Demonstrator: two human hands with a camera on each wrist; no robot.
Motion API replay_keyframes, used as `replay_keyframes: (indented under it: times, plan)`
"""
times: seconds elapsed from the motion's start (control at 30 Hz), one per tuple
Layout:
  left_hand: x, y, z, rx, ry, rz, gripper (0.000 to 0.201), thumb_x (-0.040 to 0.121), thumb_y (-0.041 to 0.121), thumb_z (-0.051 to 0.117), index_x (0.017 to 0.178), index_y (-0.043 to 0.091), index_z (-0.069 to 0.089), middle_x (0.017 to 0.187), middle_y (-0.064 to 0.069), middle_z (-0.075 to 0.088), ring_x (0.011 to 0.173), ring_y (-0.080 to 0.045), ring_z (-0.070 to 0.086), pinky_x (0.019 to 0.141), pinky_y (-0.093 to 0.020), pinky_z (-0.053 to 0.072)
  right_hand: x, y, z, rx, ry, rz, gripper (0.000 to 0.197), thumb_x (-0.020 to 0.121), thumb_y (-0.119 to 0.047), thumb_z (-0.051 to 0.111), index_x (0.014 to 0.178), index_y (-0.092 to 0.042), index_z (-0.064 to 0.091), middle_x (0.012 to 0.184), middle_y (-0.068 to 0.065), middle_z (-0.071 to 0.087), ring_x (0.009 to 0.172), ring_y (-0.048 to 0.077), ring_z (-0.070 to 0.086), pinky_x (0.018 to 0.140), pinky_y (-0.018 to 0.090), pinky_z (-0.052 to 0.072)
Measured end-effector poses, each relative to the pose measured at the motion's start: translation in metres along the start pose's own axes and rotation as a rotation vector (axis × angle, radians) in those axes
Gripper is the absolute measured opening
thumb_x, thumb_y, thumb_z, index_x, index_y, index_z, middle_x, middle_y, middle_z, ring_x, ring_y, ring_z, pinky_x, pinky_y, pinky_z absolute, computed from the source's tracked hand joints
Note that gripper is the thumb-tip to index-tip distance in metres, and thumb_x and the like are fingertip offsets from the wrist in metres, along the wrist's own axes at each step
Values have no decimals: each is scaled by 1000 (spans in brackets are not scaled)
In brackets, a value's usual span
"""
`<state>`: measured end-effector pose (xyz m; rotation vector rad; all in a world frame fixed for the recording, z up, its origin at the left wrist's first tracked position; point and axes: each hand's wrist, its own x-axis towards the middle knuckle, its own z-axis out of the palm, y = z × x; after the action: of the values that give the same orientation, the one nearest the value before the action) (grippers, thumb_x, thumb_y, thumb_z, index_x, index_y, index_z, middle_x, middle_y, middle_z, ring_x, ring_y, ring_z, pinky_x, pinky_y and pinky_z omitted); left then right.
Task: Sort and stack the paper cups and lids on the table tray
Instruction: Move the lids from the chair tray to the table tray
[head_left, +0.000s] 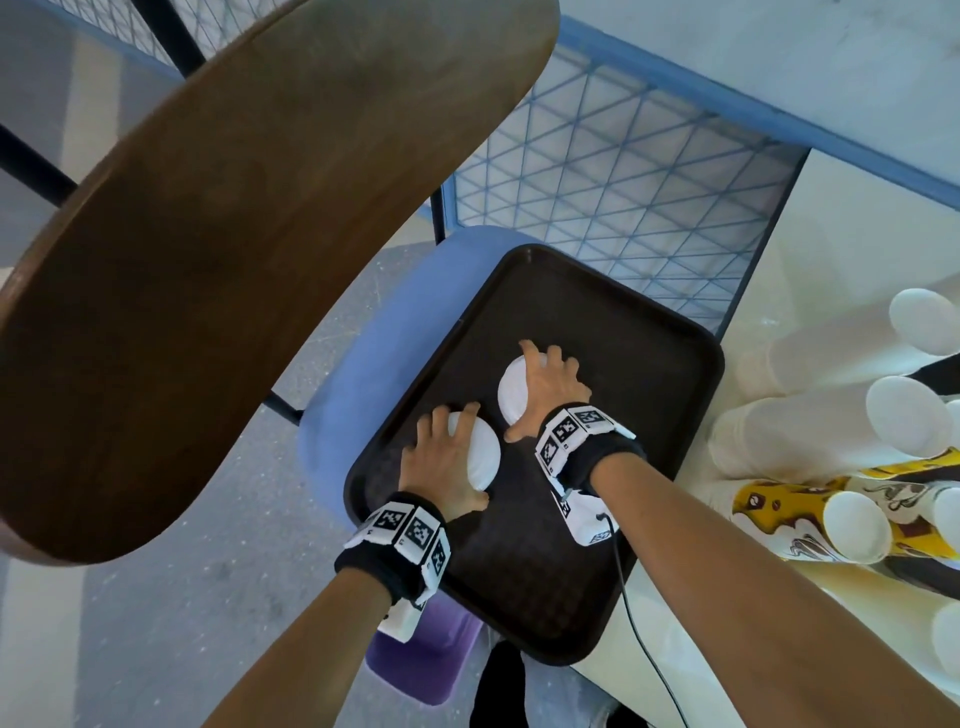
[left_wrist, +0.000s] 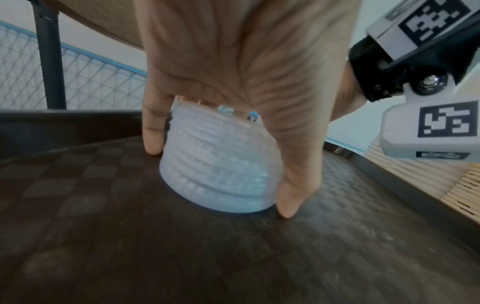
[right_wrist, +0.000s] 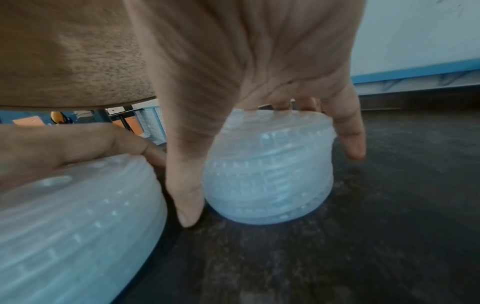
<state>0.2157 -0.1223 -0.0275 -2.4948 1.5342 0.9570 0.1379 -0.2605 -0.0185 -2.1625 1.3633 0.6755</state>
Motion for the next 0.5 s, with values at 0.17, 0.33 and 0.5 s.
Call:
replay_keyframes:
  times: [0.17,0.33,0.5]
  plan:
    - [-3,0,4,2,21,-17,104,62,39,78,142,25,14,137,-6,26,127,-27,29,93,-43,44,-1,0,8,10,29,9,117,56,-32,86,144,-33,8,143,12,16,131,34,22,91,55,46]
    - [-4,-1,5,-6,29,-19,103,62,39,78,142,24,15,137,-7,26,126,-28,29,95,-44,43,-3,4,12,85,91,-8,106,60,-28,83,142,-31,16,136,12,24,126,33,28,90,48,48]
    - [-4,1,4,1,19,-26,102,62,37,79,141,24,16,135,-9,27,125,-29,30,94,-44,43,-7,2,17,78,121,-11,100,60,-29,82,138,-27,20,131,13,27,121,32,32,88,45,46]
